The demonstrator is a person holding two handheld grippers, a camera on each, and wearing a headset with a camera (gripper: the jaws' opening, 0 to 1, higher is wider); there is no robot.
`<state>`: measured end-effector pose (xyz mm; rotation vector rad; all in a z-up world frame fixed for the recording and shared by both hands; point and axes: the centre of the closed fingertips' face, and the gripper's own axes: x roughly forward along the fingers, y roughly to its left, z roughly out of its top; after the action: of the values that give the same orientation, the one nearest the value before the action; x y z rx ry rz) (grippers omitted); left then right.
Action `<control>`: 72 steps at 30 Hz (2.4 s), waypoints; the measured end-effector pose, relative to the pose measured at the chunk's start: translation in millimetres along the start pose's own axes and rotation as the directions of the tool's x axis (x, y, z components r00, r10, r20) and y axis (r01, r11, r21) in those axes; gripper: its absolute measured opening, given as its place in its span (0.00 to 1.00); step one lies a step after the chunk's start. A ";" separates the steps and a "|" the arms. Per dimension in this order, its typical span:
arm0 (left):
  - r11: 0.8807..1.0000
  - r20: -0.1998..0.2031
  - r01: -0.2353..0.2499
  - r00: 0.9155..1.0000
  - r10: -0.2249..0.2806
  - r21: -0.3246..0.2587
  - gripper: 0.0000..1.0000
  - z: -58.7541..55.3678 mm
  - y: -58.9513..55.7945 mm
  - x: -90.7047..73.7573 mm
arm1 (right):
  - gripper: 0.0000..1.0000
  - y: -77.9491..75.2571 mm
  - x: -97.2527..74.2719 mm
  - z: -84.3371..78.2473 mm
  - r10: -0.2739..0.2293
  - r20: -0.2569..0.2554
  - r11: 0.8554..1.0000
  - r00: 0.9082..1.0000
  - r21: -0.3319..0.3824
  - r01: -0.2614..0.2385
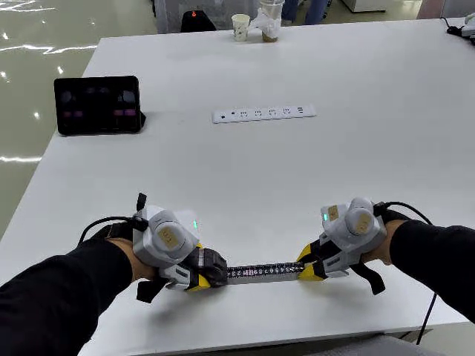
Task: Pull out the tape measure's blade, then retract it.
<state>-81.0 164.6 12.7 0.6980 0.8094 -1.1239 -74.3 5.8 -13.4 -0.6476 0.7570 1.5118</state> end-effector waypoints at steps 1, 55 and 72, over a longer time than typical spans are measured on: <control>1.000 0.000 0.000 1.000 0.000 0.000 0.33 0.0 -0.1 -0.1 | 0.11 0.0 -1.2 -1.4 0.000 -0.003 1.000 1.000 -0.002 0.000; 1.000 0.001 -0.004 1.000 0.004 -0.001 0.33 0.9 -1.4 0.3 | 0.10 -6.9 -36.9 -45.6 -0.023 -0.055 1.000 0.998 -0.005 0.023; 1.000 0.001 -0.001 1.000 0.001 0.000 0.33 1.4 -1.8 0.5 | 0.10 -6.3 -47.4 -59.2 -0.032 -0.069 0.999 0.997 0.010 0.033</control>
<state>-82.3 162.6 12.9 0.6976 0.8081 -1.1231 -66.4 -69.8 -14.2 -0.7031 0.8029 1.4612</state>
